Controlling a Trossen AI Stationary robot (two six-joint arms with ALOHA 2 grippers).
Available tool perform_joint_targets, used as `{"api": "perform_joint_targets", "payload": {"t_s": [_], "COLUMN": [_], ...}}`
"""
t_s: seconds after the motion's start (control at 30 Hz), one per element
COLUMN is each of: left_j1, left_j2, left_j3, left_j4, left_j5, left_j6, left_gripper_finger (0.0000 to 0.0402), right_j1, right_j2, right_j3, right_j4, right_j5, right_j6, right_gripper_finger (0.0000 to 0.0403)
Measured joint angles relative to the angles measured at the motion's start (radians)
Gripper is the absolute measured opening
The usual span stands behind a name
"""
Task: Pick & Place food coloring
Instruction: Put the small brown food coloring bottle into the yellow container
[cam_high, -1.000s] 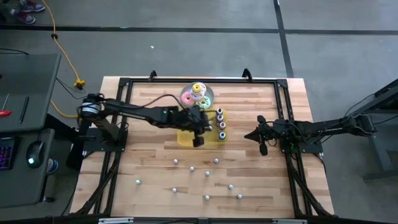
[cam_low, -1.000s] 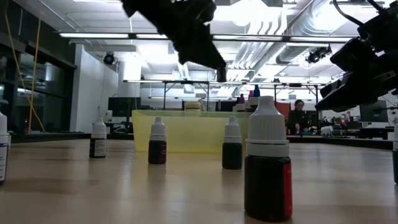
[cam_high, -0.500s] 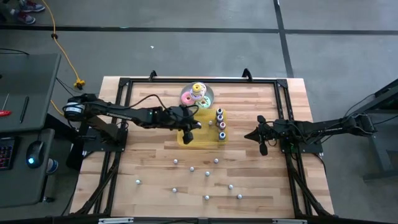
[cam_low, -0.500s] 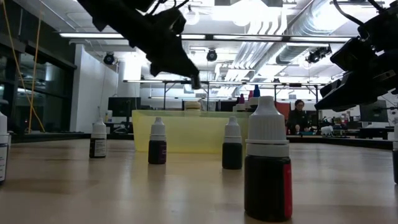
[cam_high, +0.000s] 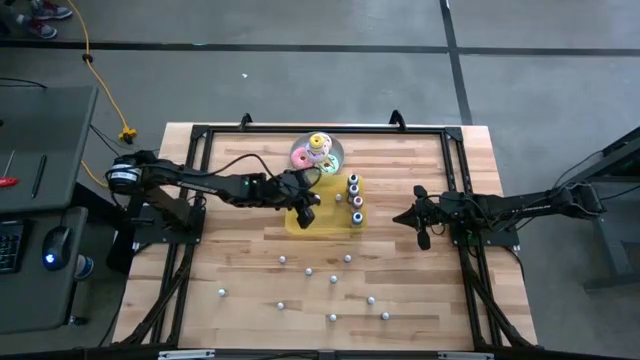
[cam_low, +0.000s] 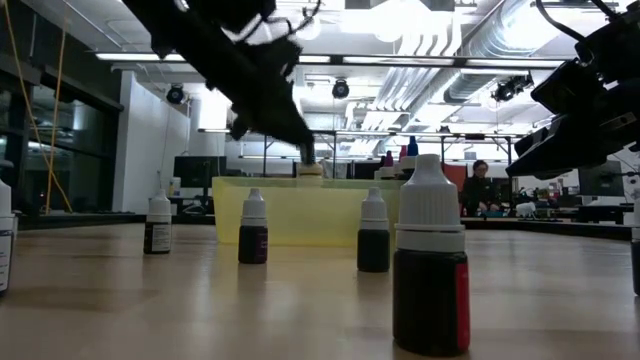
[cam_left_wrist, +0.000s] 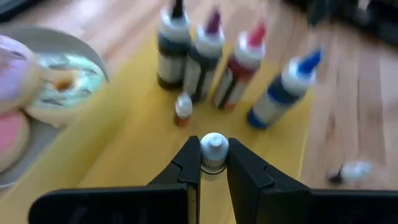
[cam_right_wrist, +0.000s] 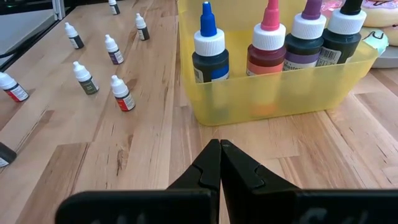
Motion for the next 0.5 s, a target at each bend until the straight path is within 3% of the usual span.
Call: {"api": "perform_joint_targets", "payload": {"t_s": [0.2, 0.5], "left_j1": [0.0, 0.0], "left_j2": [0.089, 0.2], "left_j3": [-0.002, -0.002], "left_j4": [0.124, 0.253], "left_j5": [0.133, 0.241], "left_j6": [0.246, 0.441], "left_gripper_finger": [0.0037, 0.0037], "right_j1": [0.0, 0.0], "right_j2": [0.0, 0.0], "right_j3": [0.0, 0.0], "right_j4": [-0.002, 0.0], "right_j5": [0.0, 0.0], "right_j6": [0.0, 0.0], "right_gripper_finger": [0.0, 0.0]}}
